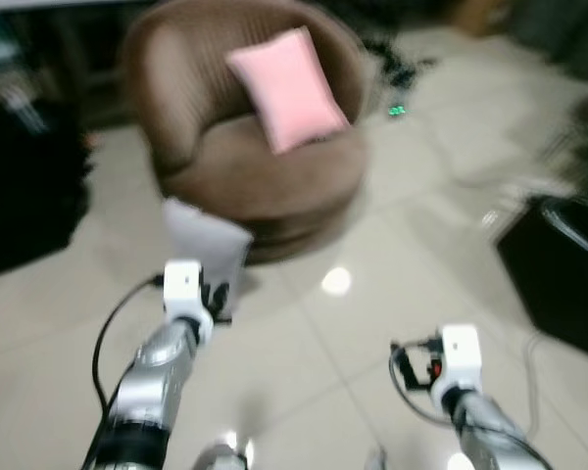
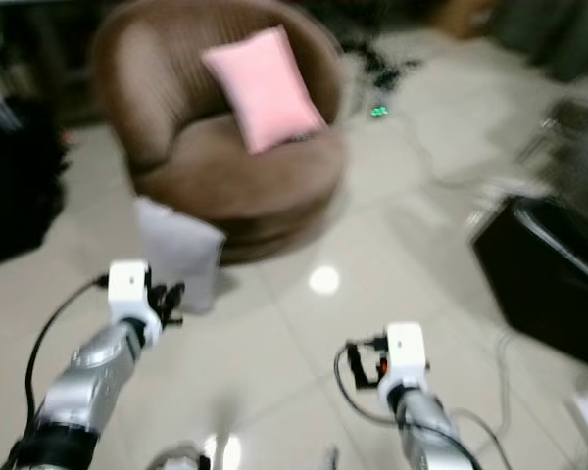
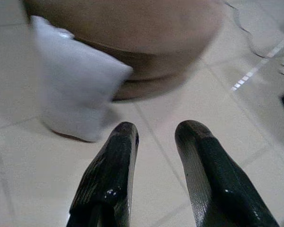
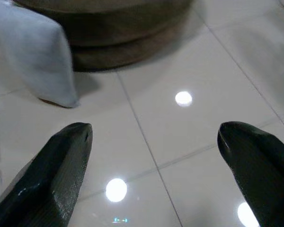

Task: Move the pillow to the sofa from floor

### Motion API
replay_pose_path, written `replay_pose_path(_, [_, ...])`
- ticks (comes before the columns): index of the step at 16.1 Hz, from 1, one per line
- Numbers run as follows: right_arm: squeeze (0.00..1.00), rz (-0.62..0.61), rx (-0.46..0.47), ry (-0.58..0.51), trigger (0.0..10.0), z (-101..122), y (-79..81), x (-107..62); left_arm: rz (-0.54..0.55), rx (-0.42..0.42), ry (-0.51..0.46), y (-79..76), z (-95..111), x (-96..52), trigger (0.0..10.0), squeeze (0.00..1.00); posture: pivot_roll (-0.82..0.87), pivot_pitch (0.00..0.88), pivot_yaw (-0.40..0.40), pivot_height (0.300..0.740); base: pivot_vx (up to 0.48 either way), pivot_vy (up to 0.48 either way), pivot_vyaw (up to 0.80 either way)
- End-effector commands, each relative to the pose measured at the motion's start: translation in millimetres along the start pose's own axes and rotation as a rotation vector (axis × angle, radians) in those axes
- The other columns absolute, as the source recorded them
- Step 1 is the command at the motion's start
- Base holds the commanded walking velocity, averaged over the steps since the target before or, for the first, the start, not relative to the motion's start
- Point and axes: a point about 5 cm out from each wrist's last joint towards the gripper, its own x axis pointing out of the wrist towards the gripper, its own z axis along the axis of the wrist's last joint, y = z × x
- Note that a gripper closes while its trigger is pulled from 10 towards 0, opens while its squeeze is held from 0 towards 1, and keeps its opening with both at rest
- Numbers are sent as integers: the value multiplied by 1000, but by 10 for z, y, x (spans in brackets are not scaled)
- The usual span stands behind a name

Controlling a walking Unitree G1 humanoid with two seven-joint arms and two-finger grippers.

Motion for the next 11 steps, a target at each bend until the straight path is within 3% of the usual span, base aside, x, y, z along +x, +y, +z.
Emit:
replay_pose_path(1, [0,-1,-3,-23,10000,56,3,-28,18,17,-8,31,13,-28,10000,0,-112,140,-81,740,307,368,0])
replay_pose_path(3, [0,-23,-7,-56,10000,131,-39,-57,16,50,-19,3,33,-37,10000,0,-109,137,-83,740,354,319,0])
replay_pose_path(11, [0,-13,-7,-76,10000,262,140,-90,2,77,-18,-58,28,-139,10000,0,-99,169,-81,740,461,0,0])
